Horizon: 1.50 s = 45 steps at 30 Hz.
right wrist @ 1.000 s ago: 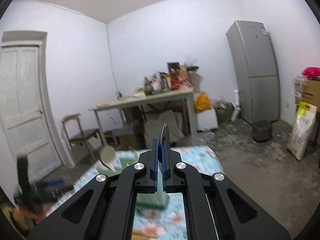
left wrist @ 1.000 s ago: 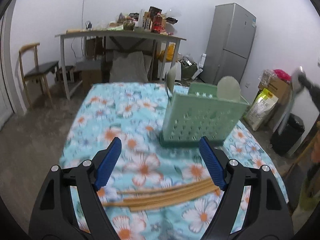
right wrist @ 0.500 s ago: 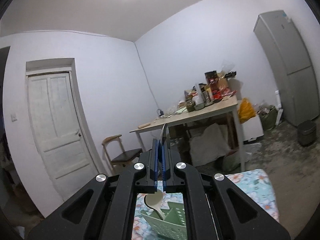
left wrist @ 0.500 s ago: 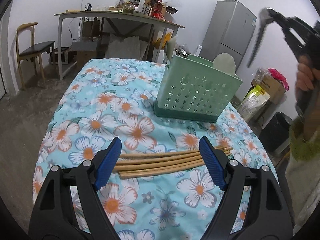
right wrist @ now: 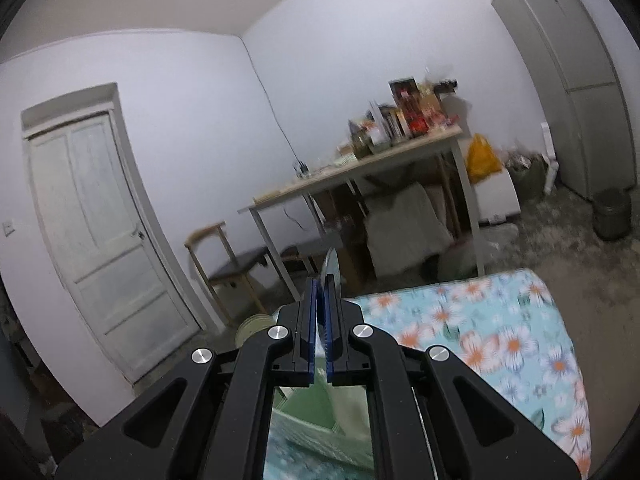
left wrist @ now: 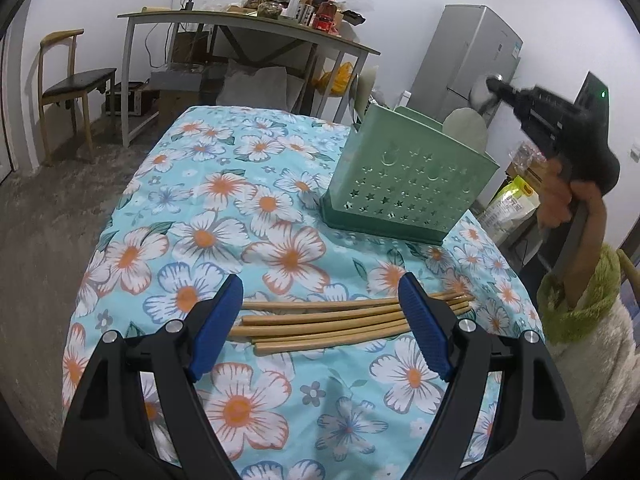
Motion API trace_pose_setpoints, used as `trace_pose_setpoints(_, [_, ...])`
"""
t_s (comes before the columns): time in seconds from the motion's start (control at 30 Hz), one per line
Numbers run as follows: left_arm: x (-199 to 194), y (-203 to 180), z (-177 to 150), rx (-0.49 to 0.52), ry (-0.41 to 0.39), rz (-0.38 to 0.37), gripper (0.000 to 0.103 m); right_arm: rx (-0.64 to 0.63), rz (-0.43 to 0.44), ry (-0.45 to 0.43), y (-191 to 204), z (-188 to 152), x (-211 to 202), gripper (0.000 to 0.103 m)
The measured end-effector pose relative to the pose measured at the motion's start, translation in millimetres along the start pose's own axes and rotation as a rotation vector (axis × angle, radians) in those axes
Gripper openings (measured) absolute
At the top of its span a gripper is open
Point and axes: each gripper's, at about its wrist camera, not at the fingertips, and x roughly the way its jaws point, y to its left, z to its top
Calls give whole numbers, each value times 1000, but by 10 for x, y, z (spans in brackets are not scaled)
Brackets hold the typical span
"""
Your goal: Organize utensils
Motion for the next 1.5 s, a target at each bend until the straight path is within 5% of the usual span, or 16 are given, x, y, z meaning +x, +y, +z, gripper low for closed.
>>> trace_pose_setpoints(0.4, [-111, -11, -14, -26, -14, -10, 76, 42, -35, -35, 20, -124, -688, 16])
trace_pose_setpoints(0.57, [-140, -41, -47, -49, 12, -20, 76, 70, -49, -5, 49, -380, -1097, 38])
trace_pose_setpoints(0.87, [-16, -166, -275, -81, 133, -17, 76, 131, -119, 309, 197, -1317, -1177, 59])
trace_pose_setpoints(1.1, [222, -245, -548, -101, 243, 95, 79, -55, -282, 520, 485, -1813, -959, 76])
trace_pose_setpoints(1.33, [266, -294, -597, -99, 234, 128, 84, -115, -366, 532, 541, -1871, -933, 88])
trace_pose_setpoints(1.5, [202, -172, -607, -195, 188, 46, 91, -101, -453, 564, 399, -1979, -907, 91])
